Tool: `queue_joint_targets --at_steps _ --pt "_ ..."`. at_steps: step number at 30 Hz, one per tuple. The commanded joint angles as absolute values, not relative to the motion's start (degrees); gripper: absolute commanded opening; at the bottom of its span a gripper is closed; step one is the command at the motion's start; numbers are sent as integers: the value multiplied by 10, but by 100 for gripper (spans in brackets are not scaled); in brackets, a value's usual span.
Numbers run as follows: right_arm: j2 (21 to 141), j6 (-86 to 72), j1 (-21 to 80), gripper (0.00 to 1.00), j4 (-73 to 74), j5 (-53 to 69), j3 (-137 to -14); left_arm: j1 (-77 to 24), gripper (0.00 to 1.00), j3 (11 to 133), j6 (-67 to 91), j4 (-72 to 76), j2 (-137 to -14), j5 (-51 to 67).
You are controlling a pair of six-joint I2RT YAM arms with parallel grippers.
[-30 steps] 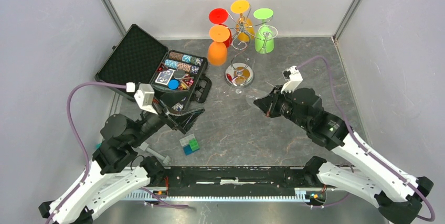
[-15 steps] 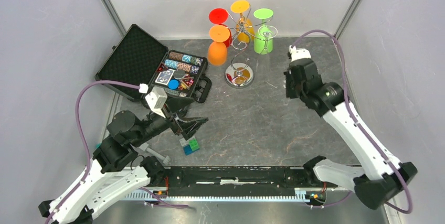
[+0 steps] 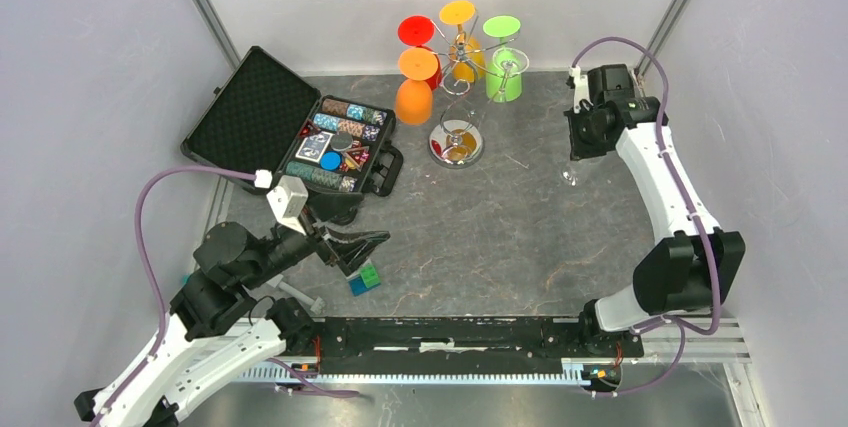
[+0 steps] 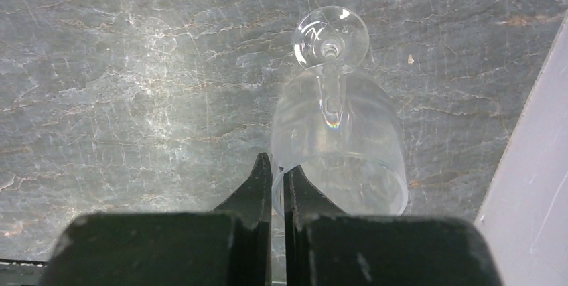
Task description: Take the wine glass off the wine glass rack
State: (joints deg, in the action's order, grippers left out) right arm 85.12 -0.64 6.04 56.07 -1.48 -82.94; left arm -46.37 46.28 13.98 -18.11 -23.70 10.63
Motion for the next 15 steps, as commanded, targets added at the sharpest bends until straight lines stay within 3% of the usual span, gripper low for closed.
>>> queue_joint_targets --at_steps 1,15 --pt "869 20 49 0 561 43 -869 -466 100 459 117 -170 -229 105" --pt "942 22 46 1 559 63 -920 -466 100 462 109 -187 -244 83"
